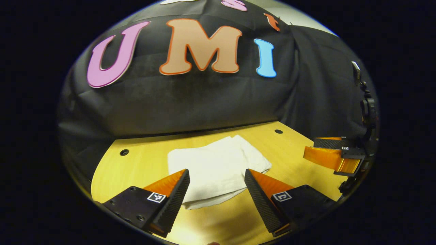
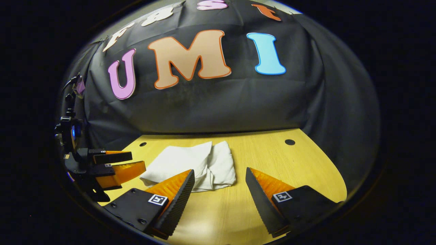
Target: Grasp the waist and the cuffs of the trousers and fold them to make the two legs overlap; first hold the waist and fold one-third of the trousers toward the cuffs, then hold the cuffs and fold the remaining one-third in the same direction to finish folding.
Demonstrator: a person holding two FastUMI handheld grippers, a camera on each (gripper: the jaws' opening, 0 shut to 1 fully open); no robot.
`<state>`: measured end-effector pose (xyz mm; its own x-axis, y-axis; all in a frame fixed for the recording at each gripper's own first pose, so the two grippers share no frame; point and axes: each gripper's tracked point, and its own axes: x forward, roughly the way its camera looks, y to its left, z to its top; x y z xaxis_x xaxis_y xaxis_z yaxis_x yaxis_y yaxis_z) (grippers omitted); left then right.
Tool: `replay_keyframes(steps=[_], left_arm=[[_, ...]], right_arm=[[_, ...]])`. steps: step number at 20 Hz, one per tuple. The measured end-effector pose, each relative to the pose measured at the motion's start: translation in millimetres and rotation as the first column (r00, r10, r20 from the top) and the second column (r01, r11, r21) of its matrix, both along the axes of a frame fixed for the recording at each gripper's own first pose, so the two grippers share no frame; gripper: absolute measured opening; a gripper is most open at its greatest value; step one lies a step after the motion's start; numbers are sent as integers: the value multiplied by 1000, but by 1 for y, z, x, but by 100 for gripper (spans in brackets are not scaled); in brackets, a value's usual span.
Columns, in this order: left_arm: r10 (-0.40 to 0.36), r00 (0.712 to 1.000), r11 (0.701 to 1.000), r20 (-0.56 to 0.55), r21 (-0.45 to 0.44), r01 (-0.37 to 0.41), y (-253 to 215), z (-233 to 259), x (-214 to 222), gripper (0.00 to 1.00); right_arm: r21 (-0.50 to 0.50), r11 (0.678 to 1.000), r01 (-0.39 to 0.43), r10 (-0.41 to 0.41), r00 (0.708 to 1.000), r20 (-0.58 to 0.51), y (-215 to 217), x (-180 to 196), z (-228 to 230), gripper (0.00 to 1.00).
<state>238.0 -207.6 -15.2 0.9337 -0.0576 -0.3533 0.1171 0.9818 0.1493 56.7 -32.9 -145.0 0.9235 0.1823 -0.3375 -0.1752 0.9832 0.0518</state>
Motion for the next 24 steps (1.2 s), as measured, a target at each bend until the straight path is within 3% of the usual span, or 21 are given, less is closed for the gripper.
replay_keyframes(steps=[1,2,9,18,19,20,24], left_arm=[[20,1000,1000,5,-4,-20,7,5,-5,97],[37,999,999,10,-5,-37,13,10,-10,98],[102,994,994,29,-49,-101,43,20,-40,96],[54,998,997,14,-62,-53,35,19,-47,96],[46,999,997,10,-61,-45,34,18,-46,96],[39,999,998,8,-59,-38,33,18,-46,96],[14,1000,998,-3,-66,-14,28,15,-44,96]], right_arm=[[-2,1000,-5,5,1000,16,4,-3,3,92],[-5,1000,-10,10,999,32,8,-7,9,96],[-38,999,-24,29,989,142,24,-36,34,96],[-47,998,52,-43,984,170,8,-58,47,96],[-46,997,61,-53,984,171,5,-58,47,92],[-44,997,70,-62,983,172,4,-59,48,96],[-46,994,99,-90,981,171,-2,-62,49,96]])
